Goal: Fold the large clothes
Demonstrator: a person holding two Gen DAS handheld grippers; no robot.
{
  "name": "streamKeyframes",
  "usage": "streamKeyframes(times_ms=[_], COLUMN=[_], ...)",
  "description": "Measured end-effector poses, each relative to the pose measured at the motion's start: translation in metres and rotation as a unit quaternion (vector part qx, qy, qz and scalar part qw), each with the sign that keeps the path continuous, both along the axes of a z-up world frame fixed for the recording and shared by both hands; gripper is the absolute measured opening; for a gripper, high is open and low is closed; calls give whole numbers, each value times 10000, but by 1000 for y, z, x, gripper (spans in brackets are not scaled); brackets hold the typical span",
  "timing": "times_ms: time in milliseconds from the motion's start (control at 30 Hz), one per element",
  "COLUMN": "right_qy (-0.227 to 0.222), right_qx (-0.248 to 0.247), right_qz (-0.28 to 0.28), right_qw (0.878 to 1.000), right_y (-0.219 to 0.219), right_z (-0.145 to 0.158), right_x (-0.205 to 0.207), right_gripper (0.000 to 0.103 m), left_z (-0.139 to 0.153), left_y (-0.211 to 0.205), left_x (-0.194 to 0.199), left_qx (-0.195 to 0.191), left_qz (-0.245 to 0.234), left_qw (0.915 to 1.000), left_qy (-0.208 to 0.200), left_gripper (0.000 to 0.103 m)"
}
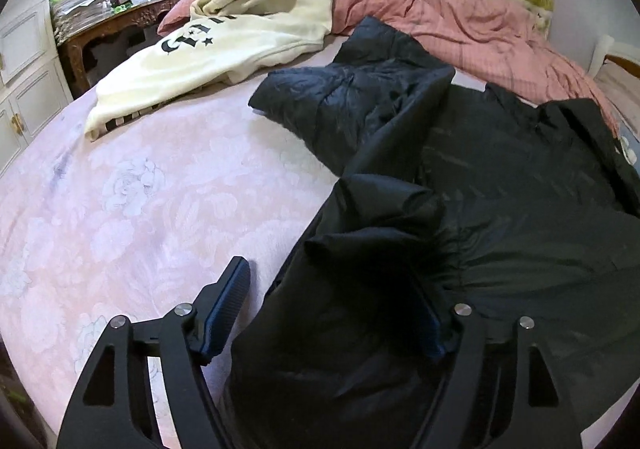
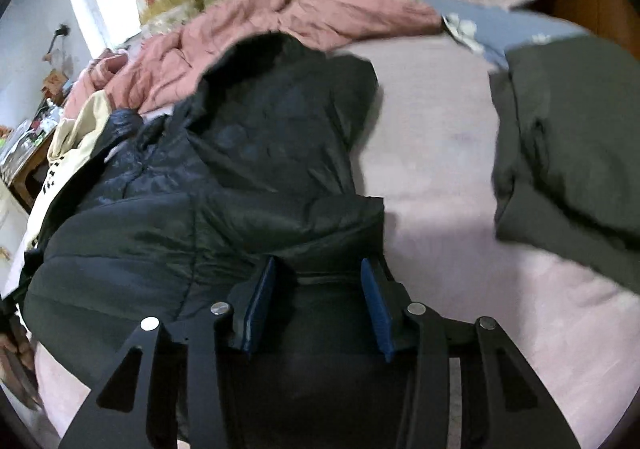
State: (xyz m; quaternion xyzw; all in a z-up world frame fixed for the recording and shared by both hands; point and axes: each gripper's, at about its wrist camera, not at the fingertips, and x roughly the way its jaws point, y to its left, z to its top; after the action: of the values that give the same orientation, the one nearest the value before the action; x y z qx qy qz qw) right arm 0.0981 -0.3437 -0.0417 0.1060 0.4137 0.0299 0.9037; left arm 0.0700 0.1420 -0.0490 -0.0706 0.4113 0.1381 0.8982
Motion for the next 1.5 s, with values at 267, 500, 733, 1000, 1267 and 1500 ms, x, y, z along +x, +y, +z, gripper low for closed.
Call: streamKeyframes(times_ms=[267,500,733,1000,1267,1500], right_qy=[108,319,175,-1552,-501,-232], right_qx=[-327,-703,-839,-470,-562,-836], right_qz=[0,25,-115,366,1109,1056], right_qw=[9994,9970,9963,9861,9910,9906], right_y=[11,13,14,59,131,140], right_z=[-2,-1,7,84,34,1], right_x=[-5,-26,-47,-81,-19,-13], right_gripper=[49,58,58,79,87,90], left_z=[0,0,17,91,49,5], left_y=[1,-9,-12,-69,-120,-145], left_x=[-6,-23,-38,-64,10,8], left_qx=[-21,219,298,146,-330,148], left_qz=[28,-74,37,-933,-1506,-1448], left_qw=[10000,9997,9991,9778,9852,9888], left_qy=[41,94,-302,-1869,-751,-340], left_gripper=[78,78,76,77,77,80])
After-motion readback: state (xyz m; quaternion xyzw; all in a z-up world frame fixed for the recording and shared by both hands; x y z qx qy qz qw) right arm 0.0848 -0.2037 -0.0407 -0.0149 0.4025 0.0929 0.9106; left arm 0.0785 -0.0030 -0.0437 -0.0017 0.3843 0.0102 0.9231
